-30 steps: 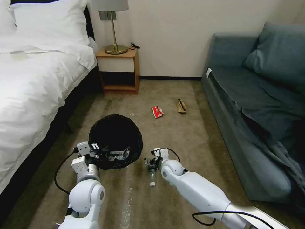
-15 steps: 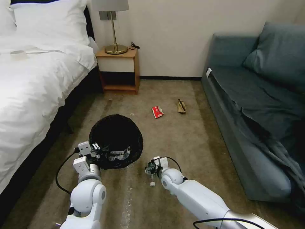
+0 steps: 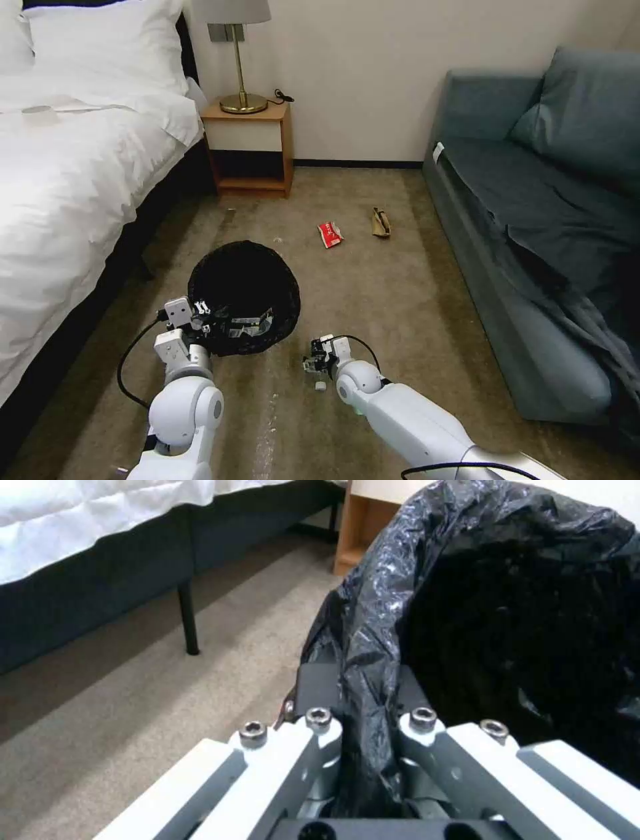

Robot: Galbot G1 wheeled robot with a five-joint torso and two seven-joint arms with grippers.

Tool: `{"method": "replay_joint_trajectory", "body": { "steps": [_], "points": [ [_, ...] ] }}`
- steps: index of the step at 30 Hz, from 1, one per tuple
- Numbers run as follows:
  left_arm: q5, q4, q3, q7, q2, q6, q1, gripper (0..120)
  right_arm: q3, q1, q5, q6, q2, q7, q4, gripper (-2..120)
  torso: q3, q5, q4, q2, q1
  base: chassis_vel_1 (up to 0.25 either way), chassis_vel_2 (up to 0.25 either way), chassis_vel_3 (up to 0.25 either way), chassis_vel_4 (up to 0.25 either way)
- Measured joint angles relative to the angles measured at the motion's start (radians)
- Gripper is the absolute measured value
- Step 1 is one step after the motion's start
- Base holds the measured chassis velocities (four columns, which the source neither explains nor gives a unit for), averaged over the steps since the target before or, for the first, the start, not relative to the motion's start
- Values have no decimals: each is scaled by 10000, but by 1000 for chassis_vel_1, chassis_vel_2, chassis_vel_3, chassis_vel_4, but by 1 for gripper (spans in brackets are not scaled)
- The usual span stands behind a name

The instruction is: Pick up the trash bin, then pick up the garbage on the floor and place it into the trash bin.

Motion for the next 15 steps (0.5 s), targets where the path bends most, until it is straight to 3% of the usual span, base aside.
{"method": "replay_joint_trajectory", "body": {
  "steps": [15],
  "points": [
    [93, 31, -25, 3, -96, -27, 36, 4, 174, -89, -502, 438, 190, -559, -640, 98, 0, 0, 0, 0, -1, 0, 0, 0, 0]
  ]
}}
